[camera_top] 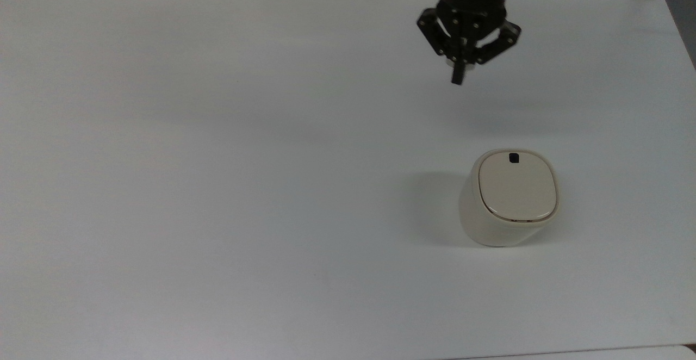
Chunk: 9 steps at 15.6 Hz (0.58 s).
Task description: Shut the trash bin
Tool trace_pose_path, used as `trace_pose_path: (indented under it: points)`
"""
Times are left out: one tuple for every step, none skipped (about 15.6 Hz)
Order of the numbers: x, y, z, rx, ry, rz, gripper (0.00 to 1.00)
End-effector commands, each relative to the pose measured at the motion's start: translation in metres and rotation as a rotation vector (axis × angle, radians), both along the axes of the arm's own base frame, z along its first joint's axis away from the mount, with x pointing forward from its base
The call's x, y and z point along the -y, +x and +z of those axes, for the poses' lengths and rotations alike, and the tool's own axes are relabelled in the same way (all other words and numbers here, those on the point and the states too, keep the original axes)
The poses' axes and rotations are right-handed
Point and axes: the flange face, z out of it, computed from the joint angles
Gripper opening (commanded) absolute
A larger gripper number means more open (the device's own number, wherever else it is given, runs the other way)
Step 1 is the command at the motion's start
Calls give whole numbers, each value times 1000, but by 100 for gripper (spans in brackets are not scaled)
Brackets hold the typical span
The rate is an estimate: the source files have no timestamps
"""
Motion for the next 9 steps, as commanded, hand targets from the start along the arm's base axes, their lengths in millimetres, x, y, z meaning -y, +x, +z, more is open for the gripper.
trace_pose_path:
  points:
    - [65,-51,34,-110,-40,148,34]
    - [81,-63,40,-147,-64,194,58]
    - [98,-72,45,-178,-81,227,77]
    - [113,-81,49,-205,-93,250,91]
    - [126,-89,52,-223,-98,255,100]
    - [141,-96,55,-228,-101,250,100]
    - [153,-102,56,-233,-91,250,100]
    - [160,-112,63,-238,-76,264,100]
    - [168,-118,64,-257,-74,294,100]
